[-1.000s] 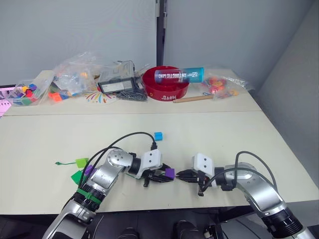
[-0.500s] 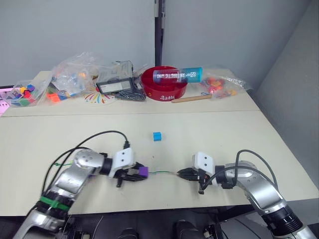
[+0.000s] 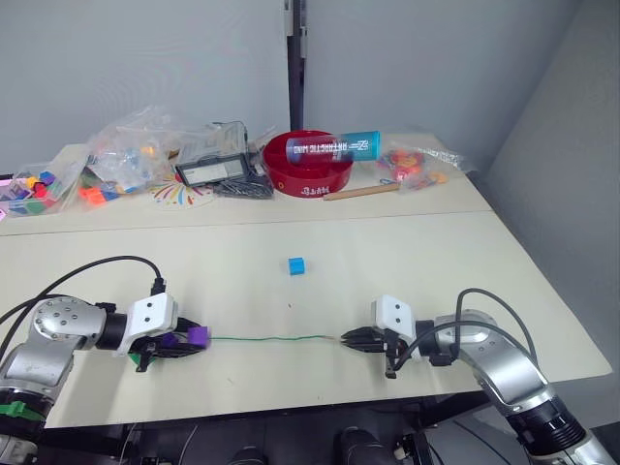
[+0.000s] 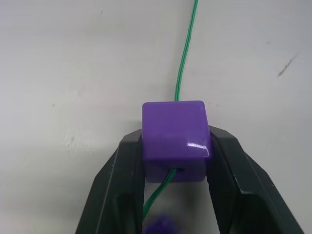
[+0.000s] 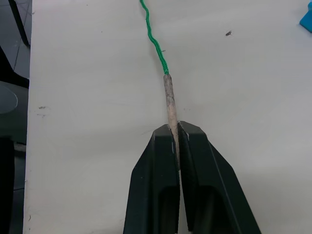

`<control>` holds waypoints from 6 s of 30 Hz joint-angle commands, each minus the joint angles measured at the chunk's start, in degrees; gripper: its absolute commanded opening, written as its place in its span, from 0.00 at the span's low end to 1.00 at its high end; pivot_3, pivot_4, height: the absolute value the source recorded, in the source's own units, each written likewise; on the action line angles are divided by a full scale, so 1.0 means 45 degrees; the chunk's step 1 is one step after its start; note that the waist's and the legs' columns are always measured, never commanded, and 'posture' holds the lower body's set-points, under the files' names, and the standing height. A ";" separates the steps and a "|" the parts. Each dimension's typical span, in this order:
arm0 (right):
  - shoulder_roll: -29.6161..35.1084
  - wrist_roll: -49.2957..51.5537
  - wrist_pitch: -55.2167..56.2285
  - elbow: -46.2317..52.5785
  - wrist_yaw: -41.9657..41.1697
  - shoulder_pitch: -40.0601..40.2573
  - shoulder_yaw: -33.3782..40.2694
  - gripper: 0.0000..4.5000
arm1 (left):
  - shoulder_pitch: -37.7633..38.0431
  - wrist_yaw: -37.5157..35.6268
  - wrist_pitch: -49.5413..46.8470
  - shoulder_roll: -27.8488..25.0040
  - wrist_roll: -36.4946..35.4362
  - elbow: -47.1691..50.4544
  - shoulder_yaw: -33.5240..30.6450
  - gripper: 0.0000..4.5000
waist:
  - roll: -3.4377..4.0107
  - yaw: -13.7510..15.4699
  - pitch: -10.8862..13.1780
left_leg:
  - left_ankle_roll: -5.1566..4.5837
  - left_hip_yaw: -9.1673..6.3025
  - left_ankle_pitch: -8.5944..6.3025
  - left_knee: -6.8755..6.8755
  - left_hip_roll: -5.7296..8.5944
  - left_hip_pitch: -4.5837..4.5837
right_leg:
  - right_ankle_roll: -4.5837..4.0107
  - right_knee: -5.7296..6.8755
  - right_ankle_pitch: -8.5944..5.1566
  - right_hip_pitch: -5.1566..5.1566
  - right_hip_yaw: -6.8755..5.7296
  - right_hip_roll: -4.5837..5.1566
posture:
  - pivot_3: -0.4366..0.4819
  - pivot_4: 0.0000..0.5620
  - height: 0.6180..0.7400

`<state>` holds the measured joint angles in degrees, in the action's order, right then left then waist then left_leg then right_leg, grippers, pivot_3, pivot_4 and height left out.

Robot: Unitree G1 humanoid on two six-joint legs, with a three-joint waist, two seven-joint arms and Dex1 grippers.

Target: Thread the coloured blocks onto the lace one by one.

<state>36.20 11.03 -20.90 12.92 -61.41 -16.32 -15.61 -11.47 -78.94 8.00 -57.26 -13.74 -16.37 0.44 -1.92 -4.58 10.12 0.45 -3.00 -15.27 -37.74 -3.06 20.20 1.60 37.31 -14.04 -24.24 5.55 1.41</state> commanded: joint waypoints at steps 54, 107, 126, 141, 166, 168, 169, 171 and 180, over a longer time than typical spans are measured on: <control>-0.1450 -0.0729 -0.1191 0.0135 0.0958 -0.1619 -0.1527 0.00 | -0.2183 0.2423 -0.4202 0.5232 0.0463 0.4194 0.3142 0.02 | -0.0040 0.0246 0.0034 | 0.0003 -0.0014 -0.0001 -0.0028 0.0030 0.0070 | -0.0053 0.0032 0.0012 -0.0031 -0.0011 0.0041 | 0.48 0.27 0.92; -0.9773 -0.2687 0.2873 -0.8280 1.2097 -0.4134 0.1191 0.94 | 0.0497 0.3136 -0.5005 0.3119 -0.0407 0.5847 0.0792 0.00 | -0.0033 0.0082 0.0035 | 0.0036 -0.0016 0.0017 -0.0021 0.0046 0.0217 | -0.0061 0.0100 0.0038 -0.0217 -0.0024 0.0079 | 0.48 0.27 0.92; -0.8485 -0.2419 -0.0242 -0.0294 1.0905 0.0042 -0.0491 0.26 | 0.0054 0.3197 -0.5168 0.3214 -0.0587 0.5947 0.1027 0.00 | -0.0033 0.0186 0.0034 | 0.0033 -0.0033 0.0015 -0.0020 0.0048 0.0234 | -0.0059 0.0101 0.0038 -0.0219 -0.0034 0.0081 | 0.48 0.27 0.92; -0.7157 -0.2151 -0.3670 0.3696 1.0984 0.4904 -0.1482 0.26 | -0.0557 0.2704 -0.5862 0.3249 -0.0832 0.6134 0.1349 0.00 | -0.0048 0.0134 0.0025 | 0.0035 -0.0019 0.0017 -0.0025 0.0042 0.0213 | -0.0052 0.0078 0.0030 -0.0198 -0.0018 0.0059 | 0.48 0.27 0.92; 0.0611 0.2222 -0.0887 0.0974 -0.1270 -0.1267 0.0612 1.00 | 0.0403 0.2701 -0.4528 0.3126 -0.0535 0.5587 0.0990 0.00 | -0.0066 0.0107 0.0024 | 0.0029 -0.0006 0.0017 -0.0046 0.0048 0.0197 | -0.0051 0.0062 0.0033 -0.0166 -0.0013 0.0061 | 0.48 0.27 0.92; 0.0534 0.1684 0.0388 -0.0762 -0.2488 -0.2657 -0.0119 1.00 | 0.0547 0.2736 -0.4442 0.3097 -0.0525 0.5649 0.0941 0.00 | -0.0065 0.0091 0.0024 | 0.0023 -0.0011 0.0014 -0.0049 0.0037 0.0188 | -0.0056 0.0065 0.0036 -0.0165 -0.0009 0.0042 | 0.48 0.27 0.92; 0.0436 0.1553 0.0773 -0.1315 -0.2839 -0.3023 -0.0309 1.00 | 0.0586 0.2752 -0.4426 0.3093 -0.0530 0.5673 0.0929 0.00 | -0.0065 0.0119 0.0023 | 0.0021 -0.0019 0.0014 -0.0047 0.0037 0.0189 | -0.0057 0.0068 0.0036 -0.0165 -0.0013 0.0040 | 0.48 0.27 0.92; 0.0126 0.1003 0.1926 -0.2657 -0.3526 -0.3778 -0.0810 1.00 | 0.0731 0.2800 -0.4390 0.3067 -0.0542 0.5789 0.0897 0.00 | -0.0064 0.0146 0.0023 | 0.0017 -0.0032 0.0011 -0.0047 0.0027 0.0194 | -0.0059 0.0070 0.0037 -0.0168 -0.0023 0.0033 | 0.48 0.27 0.92; -0.1757 -0.0703 0.5750 -0.7572 -0.5017 -0.5754 -0.2000 1.00 | 0.1328 0.3077 -0.4684 0.2917 -0.0668 0.6695 0.0771 0.00 | -0.0063 0.0197 0.0024 | 0.0017 -0.0008 0.0010 -0.0055 0.0052 0.0214 | -0.0050 0.0070 0.0046 -0.0180 -0.0027 0.0086 | 0.48 0.27 0.92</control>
<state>28.23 8.13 2.57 -20.19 -83.29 -41.53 -25.07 -5.59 -65.47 -12.93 -43.60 -15.90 11.56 4.96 -2.20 -3.70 10.23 0.53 -3.04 -15.23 -37.99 -2.83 21.16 1.37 37.63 -13.83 -25.05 5.42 1.80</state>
